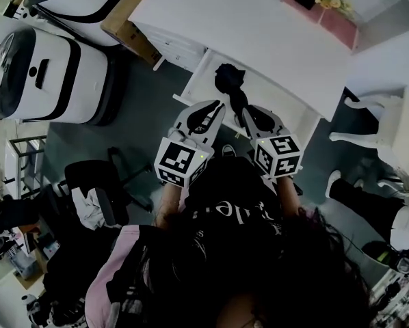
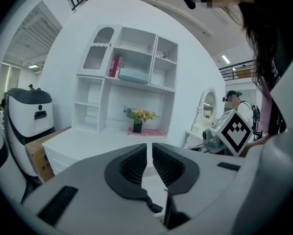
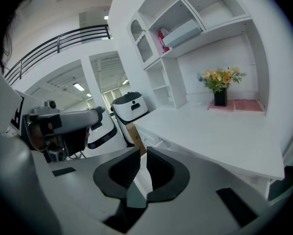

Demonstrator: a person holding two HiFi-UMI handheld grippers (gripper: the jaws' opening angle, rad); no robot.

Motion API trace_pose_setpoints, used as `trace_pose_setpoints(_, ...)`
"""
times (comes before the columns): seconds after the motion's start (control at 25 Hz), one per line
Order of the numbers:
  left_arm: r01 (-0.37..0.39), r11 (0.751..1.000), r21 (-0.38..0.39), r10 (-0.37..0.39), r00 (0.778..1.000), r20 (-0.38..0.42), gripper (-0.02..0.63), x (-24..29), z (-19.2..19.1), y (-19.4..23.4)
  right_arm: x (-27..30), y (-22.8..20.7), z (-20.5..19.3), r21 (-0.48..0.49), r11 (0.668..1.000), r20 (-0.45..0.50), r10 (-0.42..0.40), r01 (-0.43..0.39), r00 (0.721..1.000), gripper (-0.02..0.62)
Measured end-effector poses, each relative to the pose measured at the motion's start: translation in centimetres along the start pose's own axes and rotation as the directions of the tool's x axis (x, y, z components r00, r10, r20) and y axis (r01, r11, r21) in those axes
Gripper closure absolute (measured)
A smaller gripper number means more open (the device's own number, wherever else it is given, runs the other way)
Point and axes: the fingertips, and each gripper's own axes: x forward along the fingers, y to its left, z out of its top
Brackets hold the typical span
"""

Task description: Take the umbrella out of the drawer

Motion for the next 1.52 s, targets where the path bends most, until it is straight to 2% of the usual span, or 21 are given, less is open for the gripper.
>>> trace_pose_setpoints(0.24,0.095,0.995,0.026,-0.095,0.995,-0.025,0.561,2.3,0.4,3.0,3.3,-1.6,0.0,0.039,0.996,-0.042,-0.075,0.077,0.996,0.531)
trace_pose_setpoints(0.44,0.152,0.988,0.033,-0.151,0.988,-0.04,0.561,3.9,0.4,5.9,6.6,-2.5,-1.8,0.046,0.992,-0.109,-0.112,0.118,0.988,0.531)
trace_pose_setpoints(0.6,0.182,0.983,0.024,-0.181,0.982,-0.047,0.561,4.9,0.1,7.8,8.6,-3.8,-4.1,0.023,0.987,-0.182,-0.154,0.161,0.971,0.531)
trace_pose_setpoints(0.92,0.224,0.974,0.005,-0.224,0.973,-0.063,0.561,6.3,-1.1,10.9,12.9,-6.9,-8.1,0.058,0.975,-0.292,-0.19,0.216,0.937,0.525)
trace_pose_setpoints(1.0,0.227,0.974,0.004,-0.226,0.972,-0.065,0.561,6.4,-1.0,11.5,14.0,-7.6,-8.9,0.041,0.974,-0.324,-0.197,0.222,0.925,0.499)
trace_pose_setpoints(1.08,0.231,0.973,0.001,-0.231,0.97,-0.075,0.561,6.5,-1.4,12.1,15.3,-8.1,-10.0,0.032,0.978,-0.369,-0.18,0.206,0.912,0.406)
trace_pose_setpoints(1.12,0.237,0.972,0.0,-0.236,0.968,-0.08,0.561,6.5,-1.7,12.3,15.9,-8.3,-10.5,0.028,0.98,-0.39,-0.172,0.199,0.905,0.393)
trace_pose_setpoints(1.36,0.26,0.966,0.017,-0.257,0.961,-0.1,0.561,6.6,-2.1,13.3,18.9,-10.6,-13.5,-0.028,0.975,-0.485,-0.205,0.22,0.85,0.361)
trace_pose_setpoints(1.52,0.262,0.965,0.023,-0.258,0.958,-0.123,0.561,6.6,-2.6,14.2,20.9,-11.8,-14.6,-0.164,0.962,-0.532,-0.273,0.219,0.802,0.348)
